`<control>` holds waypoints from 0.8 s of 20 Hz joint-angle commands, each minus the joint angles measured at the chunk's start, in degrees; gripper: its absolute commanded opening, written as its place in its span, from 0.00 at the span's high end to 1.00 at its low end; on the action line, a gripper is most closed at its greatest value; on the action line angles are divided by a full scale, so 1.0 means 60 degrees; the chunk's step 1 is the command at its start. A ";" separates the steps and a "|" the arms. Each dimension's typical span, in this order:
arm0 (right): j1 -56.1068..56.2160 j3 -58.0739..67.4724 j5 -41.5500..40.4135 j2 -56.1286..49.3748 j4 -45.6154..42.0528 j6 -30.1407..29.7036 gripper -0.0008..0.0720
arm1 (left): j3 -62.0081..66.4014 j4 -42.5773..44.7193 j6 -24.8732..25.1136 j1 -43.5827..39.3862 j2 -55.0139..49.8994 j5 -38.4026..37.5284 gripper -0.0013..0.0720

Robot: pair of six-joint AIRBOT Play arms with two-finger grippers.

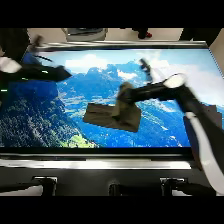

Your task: Fold the shirts.

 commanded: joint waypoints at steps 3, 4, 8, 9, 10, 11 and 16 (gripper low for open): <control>0.1679 0.0007 -0.1191 -0.2747 0.3595 -0.1424 0.72 | -0.0084 0.0634 0.0000 0.1341 0.1213 -0.0557 0.95; 0.1665 0.0007 -0.1184 -0.2896 0.3650 -0.1559 0.29 | -0.0168 0.0732 0.0000 0.1322 0.1220 -0.0619 0.95; 0.0678 0.0007 -0.1147 -0.2259 0.2463 -0.2055 0.03 | -0.0754 0.0736 0.0018 0.1326 0.1220 -0.0929 0.95; 0.0211 0.0007 -0.0947 -0.1883 0.1552 -0.1785 0.03 | -0.0882 0.0736 0.0117 0.1326 0.1220 -0.0925 0.95; -0.0270 0.0007 -0.0637 -0.1508 0.0444 -0.1308 0.03 | -0.0973 0.0739 0.0117 0.1326 0.1217 -0.0907 0.95; -0.0787 0.0007 -0.0182 -0.1140 -0.0871 -0.0776 0.03 | -0.1038 0.0769 0.0178 0.1326 0.1217 -0.0907 0.95; -0.2568 -0.1344 0.2503 -0.0171 -0.4994 0.1027 0.08 | -0.1162 0.0794 0.0255 0.1322 0.1217 -0.0889 0.95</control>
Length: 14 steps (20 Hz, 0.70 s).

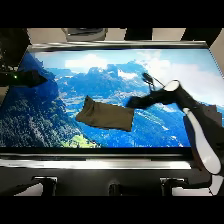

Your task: Fold the shirts.

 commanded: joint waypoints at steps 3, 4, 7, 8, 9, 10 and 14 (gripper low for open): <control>-0.0463 -0.2860 -0.1406 0.0474 0.0820 0.0277 0.08 | -0.0095 0.0011 0.0033 -0.0066 0.0011 -0.0007 0.95; -0.0306 -0.3257 -0.2142 0.0397 0.1942 -0.0120 0.08 | -0.0102 0.0018 0.0033 -0.0168 0.0011 -0.0044 0.95; 0.0433 -0.3501 -0.3016 -0.0066 0.3978 -0.0852 0.08 | -0.0102 0.0018 0.0011 -0.0433 0.0011 -0.0036 0.95; 0.0699 -0.3497 -0.3122 -0.0197 0.4350 -0.1049 0.17 | -0.0102 0.0018 0.0007 -0.0514 0.0011 -0.0011 0.95; 0.0892 -0.3497 -0.3224 -0.0277 0.4594 -0.1239 0.24 | -0.0102 0.0015 0.0007 -0.0557 0.0011 -0.0018 0.95; 0.0907 -0.3435 -0.3169 -0.0270 0.4714 -0.1778 0.68 | -0.0102 0.0022 0.0007 -0.0605 0.0011 -0.0018 0.95; -0.0324 -0.2149 -0.1290 0.0382 0.4047 -0.2528 0.93 | -0.0102 0.0022 0.0007 -0.0605 0.0007 -0.0033 0.95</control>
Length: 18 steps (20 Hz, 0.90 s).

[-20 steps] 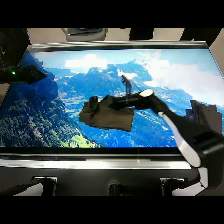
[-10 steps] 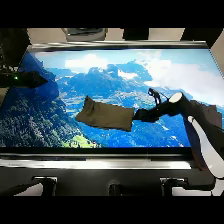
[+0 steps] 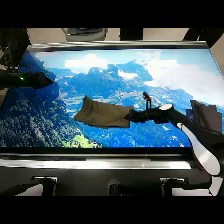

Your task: Fold the shirts.

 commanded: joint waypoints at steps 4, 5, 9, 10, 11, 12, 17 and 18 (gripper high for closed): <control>-0.3217 0.3089 0.4284 0.1661 -0.2725 0.0831 0.93 | -0.0029 0.0113 0.0178 0.0007 0.0004 -0.0164 0.94; -0.3920 0.3628 0.4856 0.2007 -0.3340 0.1173 0.93 | -0.0058 0.0109 0.0178 0.0018 0.0004 -0.0164 0.95; -0.6790 0.5235 0.5391 0.3136 -0.4215 0.1996 0.93 | -0.0379 0.0106 0.0390 0.0015 0.0004 -0.0164 0.94; -0.7337 0.5457 0.5439 0.3249 -0.4215 0.2142 0.93 | -0.0484 0.0106 0.0390 0.0015 0.0004 -0.0164 0.94; -0.7777 0.5672 0.5574 0.3275 -0.4204 0.2204 0.93 | -0.0594 0.0106 0.0390 0.0015 0.0004 -0.0164 0.95; -0.8164 0.5890 0.5774 0.3271 -0.4142 0.2229 0.93 | -0.0710 0.0106 0.0390 0.0015 0.0004 -0.0168 0.94; -0.9271 0.6404 0.5446 0.3271 -0.3705 0.2401 0.93 | -0.1115 0.0102 0.0637 0.0015 0.0004 -0.0288 0.94; -0.9380 0.6481 0.5071 0.3271 -0.3654 0.2532 0.93 | -0.1115 0.0102 0.0641 0.0015 0.0007 -0.0321 0.94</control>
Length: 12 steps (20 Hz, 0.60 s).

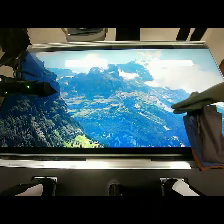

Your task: Fold the shirts.

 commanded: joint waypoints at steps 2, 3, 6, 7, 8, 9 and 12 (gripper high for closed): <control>-0.0608 0.0353 -0.1388 0.0033 0.0393 0.0470 0.93 | -0.0142 -0.0004 0.0138 0.0007 0.0011 -0.0095 0.94; -0.0492 0.0350 -0.1749 0.0000 0.0532 0.0466 0.93 | -0.0142 -0.0004 0.0138 0.0007 0.0011 -0.0091 0.94; 0.0015 0.0350 -0.2146 -0.0288 0.0499 0.0357 0.93 | -0.0142 -0.0033 0.0138 0.0007 0.0011 -0.0091 0.94; 0.0157 0.0353 -0.2266 -0.0452 0.0503 0.0361 0.93 | -0.0142 -0.0033 0.0138 0.0007 0.0011 -0.0087 0.94; 0.0291 0.0353 -0.2455 -0.0594 0.0517 0.0372 0.93 | -0.0142 -0.0033 0.0138 0.0007 0.0011 -0.0087 0.94; 0.0455 0.0353 -0.2769 -0.0739 0.0539 0.0401 0.93 | -0.0142 -0.0033 0.0135 0.0007 0.0011 -0.0087 0.95; 0.0641 0.0353 -0.4007 -0.1184 0.1588 0.0306 0.93 | -0.0142 -0.0033 0.0135 0.0007 0.0011 -0.0087 0.94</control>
